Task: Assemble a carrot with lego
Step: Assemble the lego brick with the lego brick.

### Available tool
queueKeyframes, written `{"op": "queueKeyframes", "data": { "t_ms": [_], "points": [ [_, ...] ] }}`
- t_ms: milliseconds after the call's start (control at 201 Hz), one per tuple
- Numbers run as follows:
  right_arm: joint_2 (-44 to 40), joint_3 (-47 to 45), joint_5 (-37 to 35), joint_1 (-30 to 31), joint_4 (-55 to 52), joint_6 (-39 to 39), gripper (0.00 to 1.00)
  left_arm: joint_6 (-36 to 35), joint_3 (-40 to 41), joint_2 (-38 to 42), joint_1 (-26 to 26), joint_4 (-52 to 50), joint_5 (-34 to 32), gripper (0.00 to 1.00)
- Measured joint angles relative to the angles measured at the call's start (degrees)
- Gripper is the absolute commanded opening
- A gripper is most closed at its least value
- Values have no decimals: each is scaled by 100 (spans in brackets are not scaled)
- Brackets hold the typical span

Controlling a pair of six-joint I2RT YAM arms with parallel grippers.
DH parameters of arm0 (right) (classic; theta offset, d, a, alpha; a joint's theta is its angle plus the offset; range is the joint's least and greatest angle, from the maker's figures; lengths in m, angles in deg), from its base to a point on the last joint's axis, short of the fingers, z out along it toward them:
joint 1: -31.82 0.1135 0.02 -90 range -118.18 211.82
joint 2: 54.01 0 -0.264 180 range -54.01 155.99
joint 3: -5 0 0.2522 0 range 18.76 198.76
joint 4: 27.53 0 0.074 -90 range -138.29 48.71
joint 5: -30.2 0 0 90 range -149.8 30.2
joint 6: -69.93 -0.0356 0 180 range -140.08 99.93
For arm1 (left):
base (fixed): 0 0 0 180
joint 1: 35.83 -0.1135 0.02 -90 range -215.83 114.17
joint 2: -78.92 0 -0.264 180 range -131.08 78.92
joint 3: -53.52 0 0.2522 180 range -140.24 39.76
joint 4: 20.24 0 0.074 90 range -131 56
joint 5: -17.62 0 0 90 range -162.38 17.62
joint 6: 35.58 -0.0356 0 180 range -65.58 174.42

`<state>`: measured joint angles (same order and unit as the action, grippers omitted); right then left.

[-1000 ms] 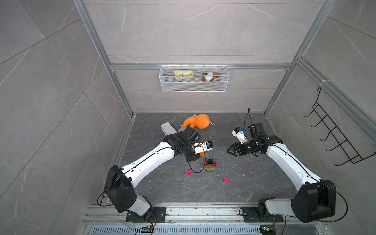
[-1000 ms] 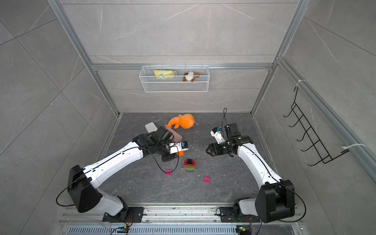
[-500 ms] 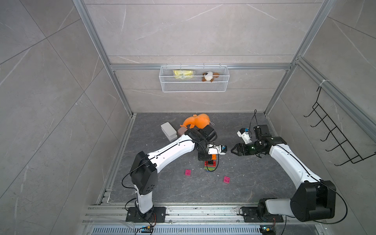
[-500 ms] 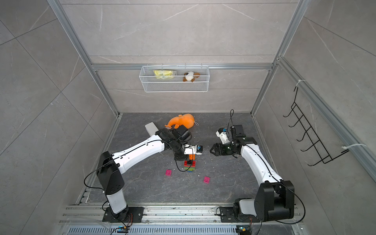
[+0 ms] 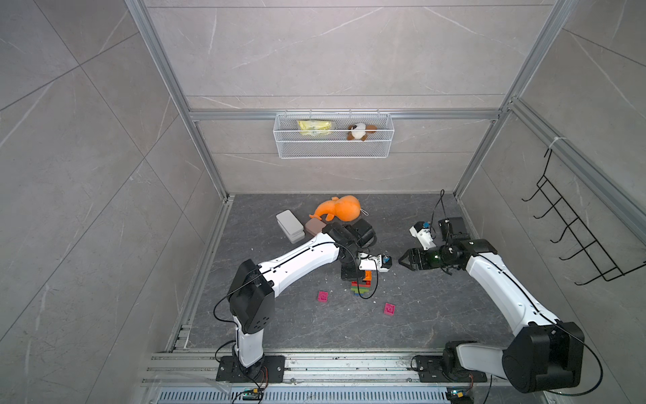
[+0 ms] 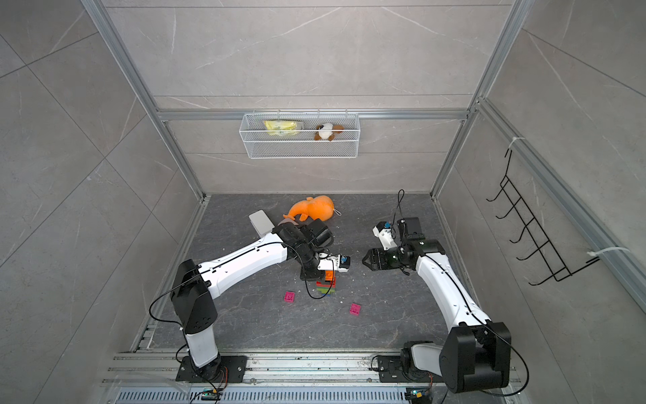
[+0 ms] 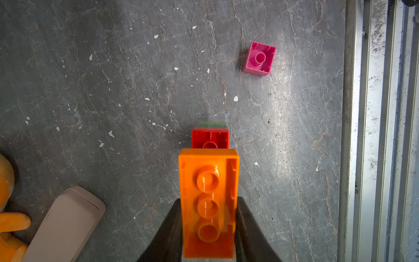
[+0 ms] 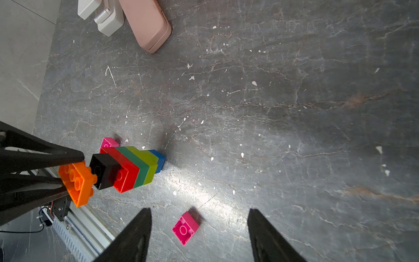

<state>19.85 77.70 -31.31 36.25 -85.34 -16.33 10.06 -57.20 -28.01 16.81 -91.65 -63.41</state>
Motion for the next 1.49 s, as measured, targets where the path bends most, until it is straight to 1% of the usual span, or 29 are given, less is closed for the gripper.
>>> {"op": "queueKeyframes", "data": {
  "t_ms": [214, 841, 1199, 1493],
  "points": [
    [0, -2, -2, 0, 0, -15, 70, 2, -63, -190, 0, -24, -28, 12],
    [61, -2, -26, 0, 0, -15, 70, 42, -247, -313, 66, -146, -162, 13],
    [76, -2, -42, 0, 0, -15, 70, 81, -483, -466, 232, -372, -577, 14],
    [109, -2, -61, 0, -2, -15, 69, 227, -713, -619, 273, -575, -693, 14]
  ]
}}
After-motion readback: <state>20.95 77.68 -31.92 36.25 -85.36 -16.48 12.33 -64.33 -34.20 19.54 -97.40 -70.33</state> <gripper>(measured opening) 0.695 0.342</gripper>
